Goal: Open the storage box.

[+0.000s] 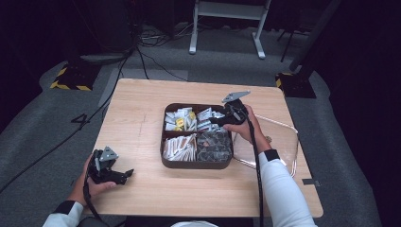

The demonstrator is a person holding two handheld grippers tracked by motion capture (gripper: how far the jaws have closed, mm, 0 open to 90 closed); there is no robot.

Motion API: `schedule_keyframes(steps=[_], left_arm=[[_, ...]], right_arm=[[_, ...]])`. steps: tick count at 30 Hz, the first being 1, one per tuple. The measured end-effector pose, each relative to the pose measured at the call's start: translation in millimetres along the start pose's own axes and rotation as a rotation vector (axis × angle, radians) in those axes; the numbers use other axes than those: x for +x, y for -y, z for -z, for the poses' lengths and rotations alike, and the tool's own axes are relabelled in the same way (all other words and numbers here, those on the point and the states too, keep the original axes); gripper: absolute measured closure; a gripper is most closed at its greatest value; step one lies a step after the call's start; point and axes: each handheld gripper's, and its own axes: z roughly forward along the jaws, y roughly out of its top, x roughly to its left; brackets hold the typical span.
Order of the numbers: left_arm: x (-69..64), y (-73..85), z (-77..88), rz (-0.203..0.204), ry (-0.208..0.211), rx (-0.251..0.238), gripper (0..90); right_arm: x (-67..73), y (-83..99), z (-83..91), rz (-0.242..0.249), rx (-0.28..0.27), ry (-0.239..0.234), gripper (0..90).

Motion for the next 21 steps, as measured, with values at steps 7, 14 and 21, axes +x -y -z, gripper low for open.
schedule_keyframes(steps=[7,14,21], left_arm=[[0.0,0.0,0.0,0.0,0.0,0.0,0.5],[0.0,0.0,0.0,0.0,0.0,0.0,0.5],[0.0,0.0,0.0,0.0,0.0,0.0,0.5]], right_arm=[[5.4,-6.9,-22.8,0.007,0.042,-0.005,35.7],[1.7,-10.8,-36.0,-0.028,0.071,0.004,34.2],[-2.5,-10.7,-50.4,-0.05,0.113,0.033,32.8]])
